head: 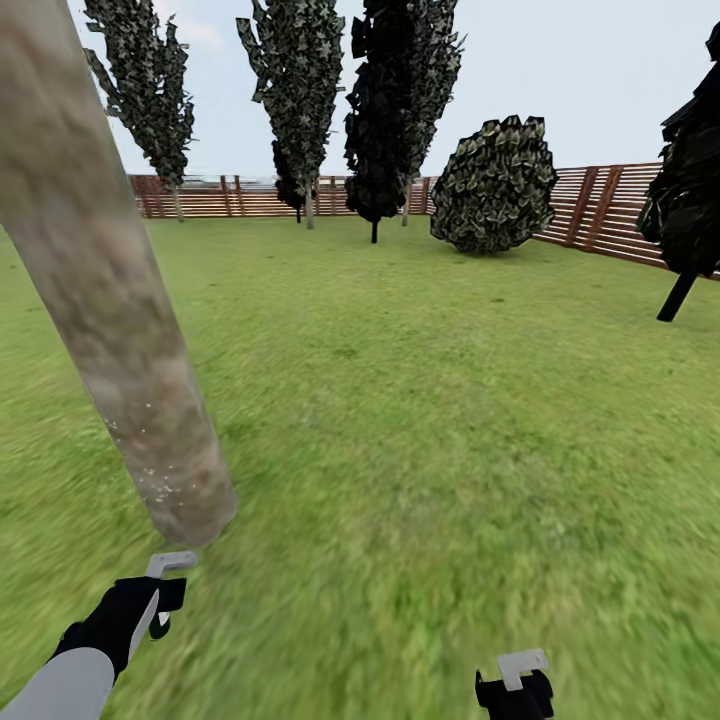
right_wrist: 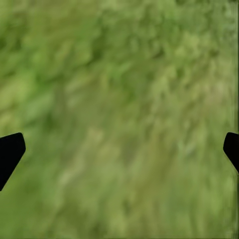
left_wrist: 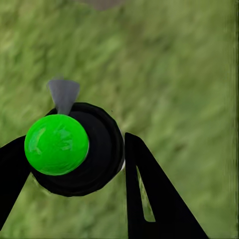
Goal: In the garden, pick up the pesticide atomizer on the floor and spray pesticide onto both trees until each tree trunk is fully covered.
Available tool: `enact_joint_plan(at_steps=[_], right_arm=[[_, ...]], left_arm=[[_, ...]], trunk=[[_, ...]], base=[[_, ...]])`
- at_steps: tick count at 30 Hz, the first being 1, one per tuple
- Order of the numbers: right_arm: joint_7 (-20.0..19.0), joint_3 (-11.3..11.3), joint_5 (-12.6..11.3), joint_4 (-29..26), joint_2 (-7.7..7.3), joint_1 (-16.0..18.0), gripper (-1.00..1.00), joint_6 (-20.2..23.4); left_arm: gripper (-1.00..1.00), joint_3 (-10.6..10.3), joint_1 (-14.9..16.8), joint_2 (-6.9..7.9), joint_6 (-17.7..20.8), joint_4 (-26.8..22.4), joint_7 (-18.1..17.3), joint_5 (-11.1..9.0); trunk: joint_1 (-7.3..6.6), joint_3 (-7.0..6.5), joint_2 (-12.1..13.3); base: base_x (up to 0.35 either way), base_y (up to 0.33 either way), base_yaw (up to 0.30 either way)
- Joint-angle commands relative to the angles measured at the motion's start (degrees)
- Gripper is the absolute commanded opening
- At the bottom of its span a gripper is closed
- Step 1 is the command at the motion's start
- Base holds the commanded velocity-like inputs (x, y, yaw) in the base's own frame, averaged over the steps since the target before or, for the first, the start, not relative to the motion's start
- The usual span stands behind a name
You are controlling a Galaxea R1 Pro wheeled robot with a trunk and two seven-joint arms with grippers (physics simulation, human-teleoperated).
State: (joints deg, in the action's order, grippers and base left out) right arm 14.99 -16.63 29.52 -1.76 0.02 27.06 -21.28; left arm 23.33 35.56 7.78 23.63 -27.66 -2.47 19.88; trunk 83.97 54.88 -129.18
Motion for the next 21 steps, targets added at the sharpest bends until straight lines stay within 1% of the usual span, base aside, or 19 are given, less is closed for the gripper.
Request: enact_joint_plan(at_steps=[1, 10, 15, 18, 21], right_arm=[[0.2, -0.4, 0.6, 0.1, 0.01, 0.1, 1.00, -0.2], [0.2, -0.4, 0.6, 0.1, -0.02, 0.1, 1.00, -0.2], [0.2, -0.4, 0.6, 0.1, -0.01, 0.1, 1.00, -0.2], [0.2, -0.4, 0.6, 0.1, 0.03, 0.0, 1.00, -0.2], [0.2, -0.4, 0.6, 0.1, 0.07, 0.0, 1.00, -0.2]], left_arm=[[-1.00, 0.3, 0.0, -0.05, 0.3, -0.1, -0.3, 0.4], [-1.00, 0.3, 0.0, -0.06, 0.2, -0.1, -0.3, 0.4], [-1.00, 0.3, 0.0, -0.07, 0.3, -0.1, -0.3, 0.4], [-1.00, 0.3, 0.0, -0.05, 0.3, -0.1, -0.3, 0.4], [-1.00, 0.4, 0.0, -0.05, 0.3, -0.1, -0.3, 0.4]], trunk=[[0.01, 0.05, 0.0], [0.01, 0.05, 0.0], [0.01, 0.05, 0.0], [0.01, 0.05, 0.0], [0.01, 0.05, 0.0]], base=[[0.234, -0.195, 0.003], [0.237, -0.191, 0.000], [0.180, -0.223, 0.011], [0.145, -0.243, 0.146], [0.100, -0.261, 0.272]])
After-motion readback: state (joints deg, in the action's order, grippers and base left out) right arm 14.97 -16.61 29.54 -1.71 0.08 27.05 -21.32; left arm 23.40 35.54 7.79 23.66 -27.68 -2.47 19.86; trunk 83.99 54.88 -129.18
